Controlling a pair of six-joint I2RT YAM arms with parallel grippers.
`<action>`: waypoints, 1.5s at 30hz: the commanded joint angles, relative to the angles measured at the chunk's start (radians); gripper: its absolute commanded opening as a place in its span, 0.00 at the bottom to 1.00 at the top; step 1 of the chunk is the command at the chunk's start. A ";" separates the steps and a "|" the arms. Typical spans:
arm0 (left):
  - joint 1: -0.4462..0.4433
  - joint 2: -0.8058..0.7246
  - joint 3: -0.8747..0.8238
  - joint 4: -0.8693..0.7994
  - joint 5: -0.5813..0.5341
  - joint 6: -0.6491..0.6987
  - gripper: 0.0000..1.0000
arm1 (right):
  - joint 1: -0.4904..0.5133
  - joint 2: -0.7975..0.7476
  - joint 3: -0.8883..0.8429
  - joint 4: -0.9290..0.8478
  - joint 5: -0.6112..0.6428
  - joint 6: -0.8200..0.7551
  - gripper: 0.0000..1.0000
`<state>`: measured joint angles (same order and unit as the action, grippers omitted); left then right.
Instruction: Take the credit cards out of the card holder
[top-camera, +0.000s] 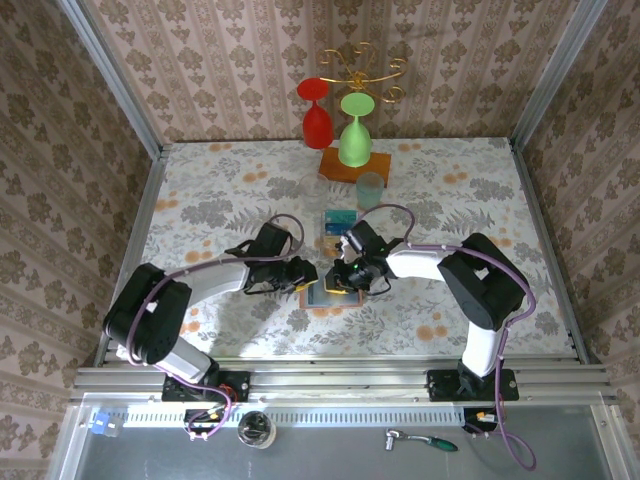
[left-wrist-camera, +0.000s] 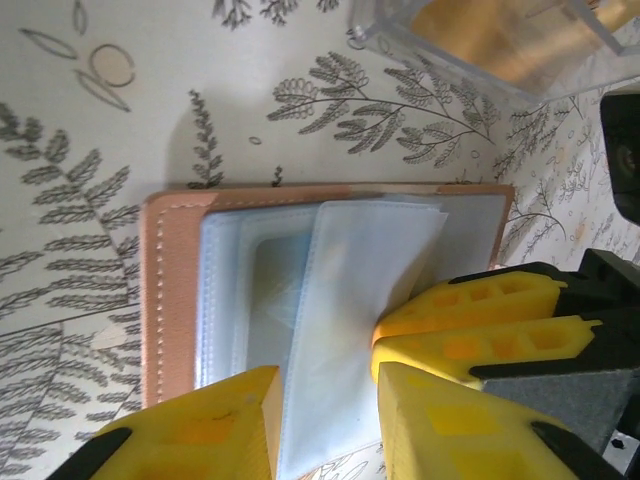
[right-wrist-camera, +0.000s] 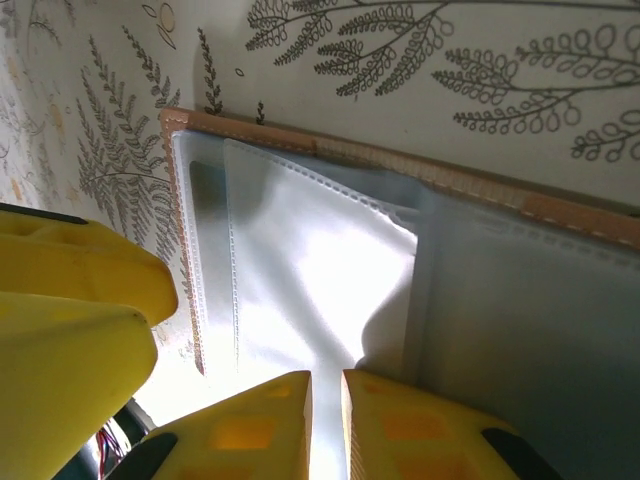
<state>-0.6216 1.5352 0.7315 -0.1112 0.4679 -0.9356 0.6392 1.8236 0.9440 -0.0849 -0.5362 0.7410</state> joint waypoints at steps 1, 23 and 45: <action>-0.012 0.019 0.033 -0.030 0.000 -0.008 0.32 | -0.009 -0.019 -0.025 0.038 -0.038 0.014 0.18; -0.065 0.091 0.104 -0.105 -0.039 -0.002 0.36 | -0.039 -0.024 -0.086 0.112 -0.086 0.014 0.16; -0.080 0.103 0.119 -0.105 -0.055 -0.025 0.37 | -0.075 0.016 -0.136 0.202 -0.150 0.021 0.10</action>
<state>-0.6895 1.6222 0.8265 -0.2173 0.4072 -0.9428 0.5694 1.8236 0.8227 0.1097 -0.6632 0.7605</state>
